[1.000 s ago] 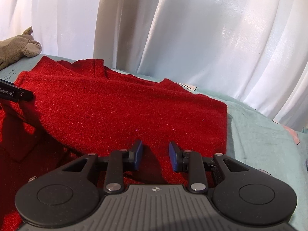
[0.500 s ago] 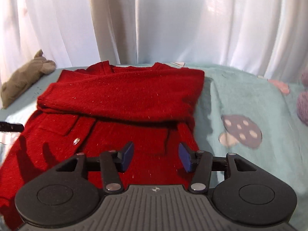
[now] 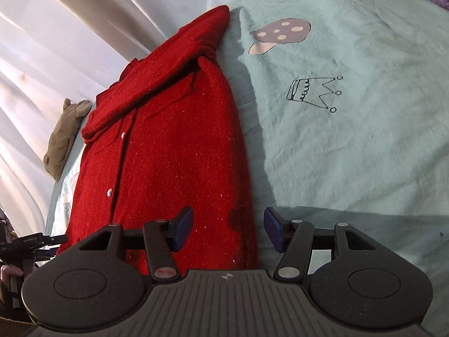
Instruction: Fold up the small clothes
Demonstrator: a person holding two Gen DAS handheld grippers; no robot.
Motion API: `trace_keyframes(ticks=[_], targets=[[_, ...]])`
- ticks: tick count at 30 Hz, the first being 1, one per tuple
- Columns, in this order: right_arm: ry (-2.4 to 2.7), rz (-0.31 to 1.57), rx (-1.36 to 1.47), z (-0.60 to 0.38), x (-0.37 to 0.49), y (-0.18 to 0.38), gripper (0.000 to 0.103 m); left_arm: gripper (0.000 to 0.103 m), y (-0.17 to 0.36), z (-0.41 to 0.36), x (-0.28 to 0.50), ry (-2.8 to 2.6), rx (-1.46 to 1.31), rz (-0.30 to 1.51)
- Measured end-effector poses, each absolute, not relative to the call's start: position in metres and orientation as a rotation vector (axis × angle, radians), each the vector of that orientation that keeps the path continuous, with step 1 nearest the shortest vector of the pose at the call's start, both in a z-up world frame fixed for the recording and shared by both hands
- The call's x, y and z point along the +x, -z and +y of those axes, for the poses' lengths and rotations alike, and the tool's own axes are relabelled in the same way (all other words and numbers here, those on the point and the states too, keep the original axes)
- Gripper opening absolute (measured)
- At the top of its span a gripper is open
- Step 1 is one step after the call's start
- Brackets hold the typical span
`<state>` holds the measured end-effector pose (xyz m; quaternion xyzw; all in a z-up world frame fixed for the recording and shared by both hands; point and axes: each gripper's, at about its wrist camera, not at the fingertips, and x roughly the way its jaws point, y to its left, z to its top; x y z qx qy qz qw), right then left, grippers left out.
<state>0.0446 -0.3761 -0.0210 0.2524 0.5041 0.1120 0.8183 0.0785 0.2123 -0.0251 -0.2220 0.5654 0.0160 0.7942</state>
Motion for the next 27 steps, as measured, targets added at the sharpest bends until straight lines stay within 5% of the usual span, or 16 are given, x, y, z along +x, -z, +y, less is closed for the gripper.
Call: trace_keyframes(ticks=[6, 9, 12, 15, 20, 24, 26, 27], targets=[[-0.292, 1.123, 0.614, -0.381, 0.040, 0.033, 0.049, 0.042, 0.025, 0.210, 0.074, 0.043, -0.489, 1.274], [-0.309, 1.138, 0.634, -0.381, 0.037, 0.038, 0.036, 0.031, 0.029, 0.209, 0.071, 0.092, -0.512, 1.293], [-0.311, 1.144, 0.642, -0.384, 0.035, 0.040, 0.030, 0.032, 0.033, 0.212, 0.068, 0.111, -0.553, 1.292], [-0.287, 1.139, 0.653, -0.391, 0.034, 0.039, 0.031, 0.052, 0.037, 0.221, 0.066, 0.154, -0.650, 1.274], [-0.375, 1.166, 0.725, -0.389, 0.034, 0.045, 0.051, 0.055, 0.039, 0.226, 0.068, 0.199, -0.694, 1.269], [-0.383, 1.166, 0.707, -0.382, 0.036, 0.044, 0.048, 0.021, 0.038, 0.223, 0.071, 0.191, -0.635, 1.299], [-0.380, 1.181, 0.677, -0.379, 0.037, 0.043, 0.025, 0.016, 0.037, 0.223, 0.070, 0.214, -0.644, 1.304], [-0.369, 1.187, 0.669, -0.378, 0.037, 0.043, 0.022, 0.016, 0.035, 0.222, 0.071, 0.239, -0.663, 1.294]])
